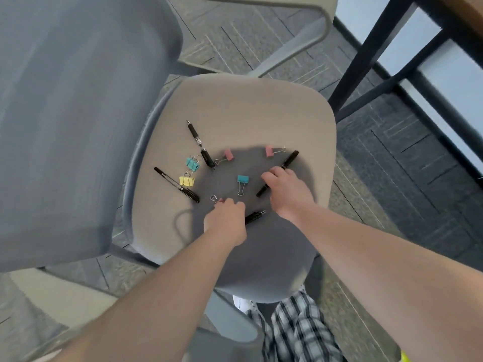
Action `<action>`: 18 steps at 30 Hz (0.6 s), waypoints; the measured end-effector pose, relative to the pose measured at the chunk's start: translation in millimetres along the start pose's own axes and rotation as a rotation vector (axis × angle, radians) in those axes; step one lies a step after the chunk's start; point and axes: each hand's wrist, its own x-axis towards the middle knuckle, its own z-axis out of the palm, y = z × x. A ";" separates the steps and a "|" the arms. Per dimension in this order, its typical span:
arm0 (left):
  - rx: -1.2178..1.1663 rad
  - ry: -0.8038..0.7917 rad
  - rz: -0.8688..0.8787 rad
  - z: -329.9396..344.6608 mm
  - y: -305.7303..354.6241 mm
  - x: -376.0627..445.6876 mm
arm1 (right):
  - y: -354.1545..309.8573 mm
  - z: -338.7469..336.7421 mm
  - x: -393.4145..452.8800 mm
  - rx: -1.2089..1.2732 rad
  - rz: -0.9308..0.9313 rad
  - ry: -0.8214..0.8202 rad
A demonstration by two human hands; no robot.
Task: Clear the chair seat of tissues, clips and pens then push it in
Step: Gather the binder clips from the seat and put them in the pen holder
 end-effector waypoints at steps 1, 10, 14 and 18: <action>-0.003 0.002 -0.001 -0.2 -0.8 -1.0 | 0.5 -0.5 0.4 -0.001 -0.005 -0.008; -0.088 0.057 -0.066 -10.0 -0.7 -9.6 | 15.5 -18.6 11.8 -0.063 -0.057 0.033; -0.070 0.208 -0.089 -12.3 -0.1 -12.8 | 13.2 -23.5 21.8 -0.084 -0.055 0.122; -0.082 0.221 -0.182 -7.6 -2.8 -6.7 | 9.2 -23.6 34.6 -0.092 -0.033 0.089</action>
